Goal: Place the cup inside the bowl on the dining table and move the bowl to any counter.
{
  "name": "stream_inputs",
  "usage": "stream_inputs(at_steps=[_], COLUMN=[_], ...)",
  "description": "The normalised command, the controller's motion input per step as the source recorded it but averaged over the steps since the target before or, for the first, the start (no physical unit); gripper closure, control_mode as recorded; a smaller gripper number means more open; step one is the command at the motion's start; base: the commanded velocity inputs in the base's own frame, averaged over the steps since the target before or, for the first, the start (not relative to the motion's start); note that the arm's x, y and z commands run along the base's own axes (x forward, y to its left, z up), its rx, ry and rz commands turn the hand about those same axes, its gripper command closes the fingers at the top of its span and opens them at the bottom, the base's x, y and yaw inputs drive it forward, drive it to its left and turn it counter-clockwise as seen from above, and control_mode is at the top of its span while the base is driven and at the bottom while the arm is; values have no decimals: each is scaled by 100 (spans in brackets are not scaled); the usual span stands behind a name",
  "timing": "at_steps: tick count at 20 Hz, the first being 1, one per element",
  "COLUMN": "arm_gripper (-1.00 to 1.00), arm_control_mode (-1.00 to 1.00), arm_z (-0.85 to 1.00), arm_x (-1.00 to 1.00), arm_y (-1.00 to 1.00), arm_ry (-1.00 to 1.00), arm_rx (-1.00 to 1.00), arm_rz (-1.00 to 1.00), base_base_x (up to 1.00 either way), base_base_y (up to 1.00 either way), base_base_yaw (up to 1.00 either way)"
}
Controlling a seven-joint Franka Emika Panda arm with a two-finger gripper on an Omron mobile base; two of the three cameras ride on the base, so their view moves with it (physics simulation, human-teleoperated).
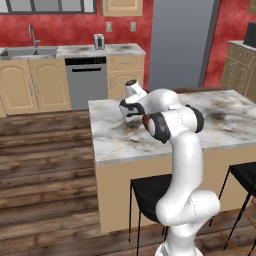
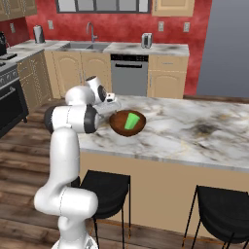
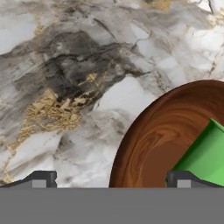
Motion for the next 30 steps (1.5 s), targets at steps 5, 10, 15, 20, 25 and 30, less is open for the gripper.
stream_inputs(at_steps=[5,10,15,20,25,30], arm_gripper=[-100,-100,-100,-100,-100,-100], arm_control_mode=[-100,-100,-100,-100,-100,-100], arm_z=[-22,-19,-1,-5,-8,0], arm_x=[0,0,0,0,0,0], arm_y=[0,0,-7,-8,-5,0], arm_ry=[0,0,0,0,0,0], arm_rx=[0,0,0,0,0,0], arm_rz=[0,0,0,0,0,0], base_base_x=[0,0,0,0,0,0], base_base_y=[0,0,0,0,0,0], base_base_yaw=[0,0,0,0,0,0])
